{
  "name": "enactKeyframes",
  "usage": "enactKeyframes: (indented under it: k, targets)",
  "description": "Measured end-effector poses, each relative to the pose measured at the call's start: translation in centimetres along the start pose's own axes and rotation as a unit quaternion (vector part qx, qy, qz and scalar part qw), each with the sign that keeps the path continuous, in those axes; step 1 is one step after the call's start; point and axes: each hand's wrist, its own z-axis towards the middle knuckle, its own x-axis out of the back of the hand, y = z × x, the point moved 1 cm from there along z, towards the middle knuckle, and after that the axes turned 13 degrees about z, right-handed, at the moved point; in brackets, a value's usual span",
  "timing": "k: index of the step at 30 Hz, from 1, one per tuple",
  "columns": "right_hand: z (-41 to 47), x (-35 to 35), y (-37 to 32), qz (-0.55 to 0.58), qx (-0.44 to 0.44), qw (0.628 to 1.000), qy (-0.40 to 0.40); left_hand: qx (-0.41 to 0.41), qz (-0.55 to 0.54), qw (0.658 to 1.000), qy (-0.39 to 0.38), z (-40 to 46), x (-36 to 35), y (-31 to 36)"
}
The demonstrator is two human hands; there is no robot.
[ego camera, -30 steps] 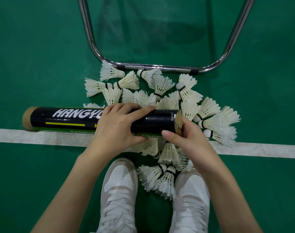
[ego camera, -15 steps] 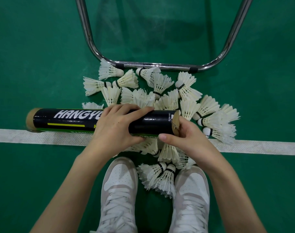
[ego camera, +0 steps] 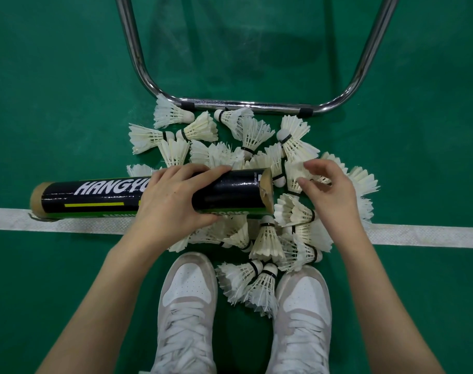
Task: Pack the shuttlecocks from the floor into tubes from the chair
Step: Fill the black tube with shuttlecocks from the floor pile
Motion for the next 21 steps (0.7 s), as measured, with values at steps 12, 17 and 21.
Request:
enactKeyframes:
  k: [12, 17, 21]
  targets:
    - [2.9, -0.6, 1.5, -0.127, 0.032, 0.991, 0.016, 0.007, -0.002, 1.0, -0.004, 0.0, 0.3, 0.0]
    - [2.8, -0.6, 1.8, -0.138, 0.023, 0.99, 0.018, 0.004, -0.002, 1.0, -0.005, -0.1, 0.3, 0.1]
    - [2.7, -0.3, 1.6, -0.13, 0.016, 0.991, 0.027, 0.006, 0.001, 1.0, -0.006, -0.1, 0.3, 0.1]
